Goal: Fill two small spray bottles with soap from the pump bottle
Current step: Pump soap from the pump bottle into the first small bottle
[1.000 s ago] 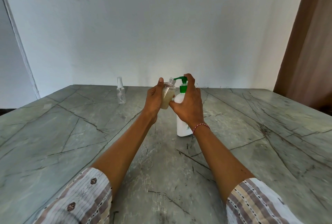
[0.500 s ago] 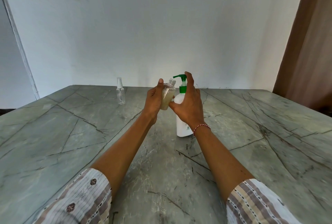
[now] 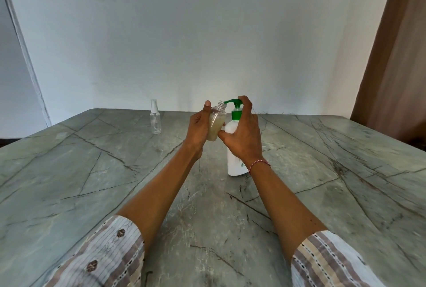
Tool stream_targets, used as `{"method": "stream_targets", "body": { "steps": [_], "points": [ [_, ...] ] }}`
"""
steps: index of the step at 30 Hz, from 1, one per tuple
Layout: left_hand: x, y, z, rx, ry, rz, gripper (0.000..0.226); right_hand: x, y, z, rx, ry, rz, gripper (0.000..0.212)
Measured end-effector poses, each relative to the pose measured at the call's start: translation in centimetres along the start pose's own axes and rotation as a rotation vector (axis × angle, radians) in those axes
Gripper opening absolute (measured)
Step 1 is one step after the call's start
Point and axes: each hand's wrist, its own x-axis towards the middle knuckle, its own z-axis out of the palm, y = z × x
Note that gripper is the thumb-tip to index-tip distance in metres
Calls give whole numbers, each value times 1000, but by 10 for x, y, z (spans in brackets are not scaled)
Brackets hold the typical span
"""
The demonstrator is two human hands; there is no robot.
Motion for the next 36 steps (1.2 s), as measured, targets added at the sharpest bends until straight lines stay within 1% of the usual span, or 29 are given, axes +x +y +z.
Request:
{"method": "stream_targets", "body": {
  "steps": [8,17,21,26,29,33,36],
  "points": [
    [2,-2,1,15,7,-2,36,0,-2,-3,-19,-25,22,109],
    [2,-1,0,10,1,-9,38,1,-2,-2,7,-28,12,99],
    [3,-2,-1,8,-9,-9,43,0,-3,-2,3,-17,12,96],
    [3,-2,0,5,-3,-6,40,0,-4,-3,3,-20,8,93],
    [3,-2,0,0,12,-21,40,0,-2,-2,-1,-20,6,95],
    [2,-2,0,-2,0,-22,39,0,-2,-2,5,-26,7,104],
    [1,0,0,-7,0,-16,38,2,-2,-2,-18,-45,2,104]
  ]
}}
